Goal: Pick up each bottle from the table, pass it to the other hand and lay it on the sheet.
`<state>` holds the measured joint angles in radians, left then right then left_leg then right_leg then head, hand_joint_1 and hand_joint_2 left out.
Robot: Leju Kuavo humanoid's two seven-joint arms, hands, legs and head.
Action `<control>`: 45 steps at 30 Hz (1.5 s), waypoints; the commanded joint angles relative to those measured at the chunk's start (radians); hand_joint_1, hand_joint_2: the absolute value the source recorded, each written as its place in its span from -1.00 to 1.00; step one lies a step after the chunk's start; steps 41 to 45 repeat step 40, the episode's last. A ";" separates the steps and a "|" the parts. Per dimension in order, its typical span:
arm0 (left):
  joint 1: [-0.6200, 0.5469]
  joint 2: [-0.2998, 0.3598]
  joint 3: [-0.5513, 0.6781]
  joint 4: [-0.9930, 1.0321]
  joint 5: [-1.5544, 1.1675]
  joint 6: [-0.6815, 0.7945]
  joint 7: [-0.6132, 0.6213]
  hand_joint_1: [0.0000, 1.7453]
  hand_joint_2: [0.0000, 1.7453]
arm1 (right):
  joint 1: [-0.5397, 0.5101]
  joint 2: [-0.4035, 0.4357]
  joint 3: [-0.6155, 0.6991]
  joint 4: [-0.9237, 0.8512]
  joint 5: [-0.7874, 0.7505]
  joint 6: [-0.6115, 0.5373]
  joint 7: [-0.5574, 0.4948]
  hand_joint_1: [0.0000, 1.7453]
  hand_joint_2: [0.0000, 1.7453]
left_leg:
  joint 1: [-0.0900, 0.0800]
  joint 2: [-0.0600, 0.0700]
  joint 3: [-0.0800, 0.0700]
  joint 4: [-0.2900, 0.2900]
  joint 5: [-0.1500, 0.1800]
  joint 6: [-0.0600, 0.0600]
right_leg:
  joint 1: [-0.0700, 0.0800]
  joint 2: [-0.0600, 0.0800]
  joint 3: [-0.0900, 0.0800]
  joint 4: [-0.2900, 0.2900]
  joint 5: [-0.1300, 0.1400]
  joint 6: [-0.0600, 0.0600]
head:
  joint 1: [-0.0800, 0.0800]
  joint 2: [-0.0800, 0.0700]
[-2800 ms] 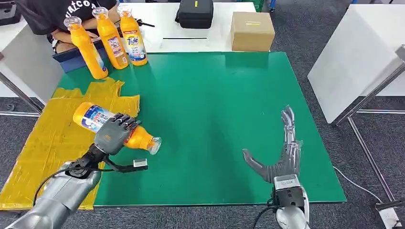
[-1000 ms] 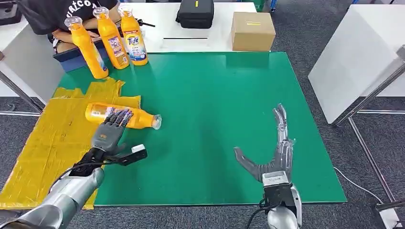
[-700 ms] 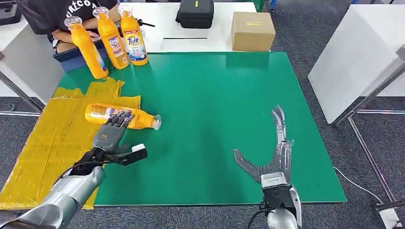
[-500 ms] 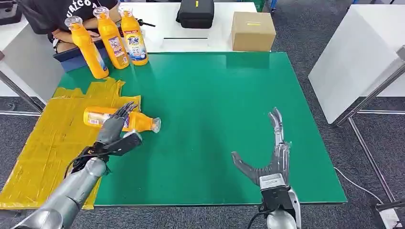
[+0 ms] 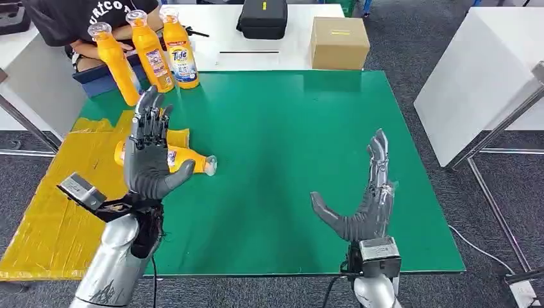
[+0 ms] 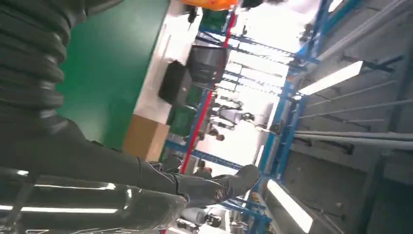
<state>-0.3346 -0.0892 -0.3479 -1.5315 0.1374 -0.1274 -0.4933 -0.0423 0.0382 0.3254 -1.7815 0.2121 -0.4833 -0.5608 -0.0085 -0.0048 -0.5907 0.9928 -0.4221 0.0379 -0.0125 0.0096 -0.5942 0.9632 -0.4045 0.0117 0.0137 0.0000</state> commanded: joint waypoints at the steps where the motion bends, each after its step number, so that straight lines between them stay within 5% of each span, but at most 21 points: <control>1: -0.008 -0.025 -0.074 -0.061 0.012 -0.006 0.014 -1.00 1.00 | -0.172 0.029 0.084 0.042 -0.041 0.020 -0.001 -1.00 1.00 | 0.001 0.002 0.002 0.000 -0.001 -0.003 | 0.000 0.002 0.001 0.000 -0.001 -0.001 | 0.000 0.000; 45: 0.036 -0.006 -0.094 -0.129 -0.059 0.111 0.052 -1.00 1.00 | -0.347 -0.030 0.254 0.172 -0.126 0.073 0.009 -1.00 1.00 | 0.002 0.003 0.005 -0.001 -0.002 -0.004 | 0.001 0.001 0.005 -0.001 -0.001 -0.001 | 0.000 0.000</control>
